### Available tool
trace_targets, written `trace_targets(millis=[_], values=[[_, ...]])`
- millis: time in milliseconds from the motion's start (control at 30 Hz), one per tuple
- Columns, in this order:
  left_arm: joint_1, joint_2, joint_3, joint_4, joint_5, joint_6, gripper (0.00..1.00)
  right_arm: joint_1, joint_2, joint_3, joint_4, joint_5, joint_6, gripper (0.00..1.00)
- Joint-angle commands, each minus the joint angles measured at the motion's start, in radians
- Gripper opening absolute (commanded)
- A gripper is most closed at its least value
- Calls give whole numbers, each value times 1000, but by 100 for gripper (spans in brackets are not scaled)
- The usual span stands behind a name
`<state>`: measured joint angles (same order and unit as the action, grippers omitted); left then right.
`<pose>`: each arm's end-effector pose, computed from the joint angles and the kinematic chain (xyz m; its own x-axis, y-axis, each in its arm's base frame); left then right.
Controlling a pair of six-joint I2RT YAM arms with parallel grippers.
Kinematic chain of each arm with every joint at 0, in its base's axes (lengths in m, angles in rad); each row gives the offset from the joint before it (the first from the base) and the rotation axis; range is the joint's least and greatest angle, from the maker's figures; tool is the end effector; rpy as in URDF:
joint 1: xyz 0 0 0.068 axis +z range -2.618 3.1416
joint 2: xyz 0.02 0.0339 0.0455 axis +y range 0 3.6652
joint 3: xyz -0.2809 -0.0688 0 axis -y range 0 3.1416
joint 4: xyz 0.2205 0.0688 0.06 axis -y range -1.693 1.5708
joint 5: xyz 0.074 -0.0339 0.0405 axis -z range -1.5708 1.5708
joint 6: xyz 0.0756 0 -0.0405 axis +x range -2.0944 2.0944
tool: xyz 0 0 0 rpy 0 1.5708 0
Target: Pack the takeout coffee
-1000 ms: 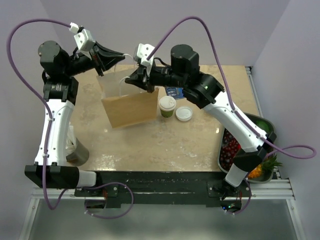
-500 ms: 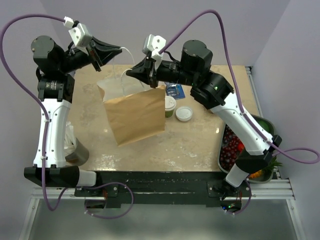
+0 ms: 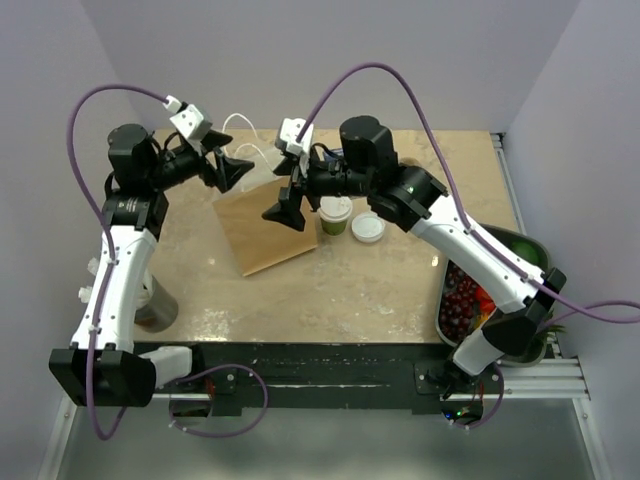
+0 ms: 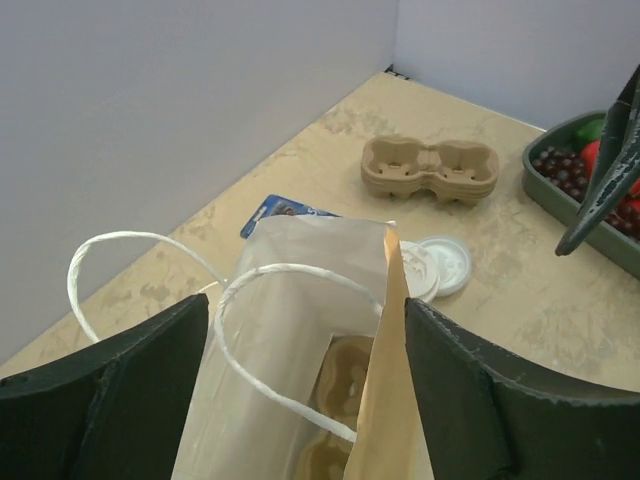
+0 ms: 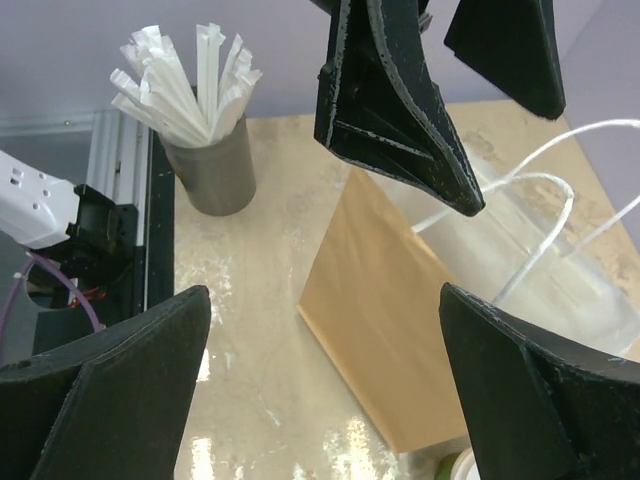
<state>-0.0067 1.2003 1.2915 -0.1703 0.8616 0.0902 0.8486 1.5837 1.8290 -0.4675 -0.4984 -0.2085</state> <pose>0.2549 -0.0591 0.4454 -0.0102 0.0587 -0.9982 0.7649 0.6435 0.0301 0.2108 0.2939 0.4752 0.0577 -0.2095 -0.9761 -0.9765 0.1915 -0.0988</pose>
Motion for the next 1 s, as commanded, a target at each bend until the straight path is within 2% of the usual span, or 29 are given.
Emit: trace_targets(millis=[0,167,333,533,733,867,967], values=[[7,-7,57,101,-75,-12,85,-45,7,119,27,-57,63,99],[7,-22,112,144,-157,-32,85,-100,6,151,67,-62,135,99],[7,-12,155,120,-211,-14,84,-149,5,135,99,58,121,99],[7,93,193,-119,-147,94,82,-189,74,138,95,123,70,97],[7,174,184,-218,-135,177,80,-230,110,119,93,107,43,96],[7,217,189,-256,-133,200,79,-305,151,128,72,63,136,90],[7,238,193,-294,-112,221,78,-348,171,139,32,50,129,90]])
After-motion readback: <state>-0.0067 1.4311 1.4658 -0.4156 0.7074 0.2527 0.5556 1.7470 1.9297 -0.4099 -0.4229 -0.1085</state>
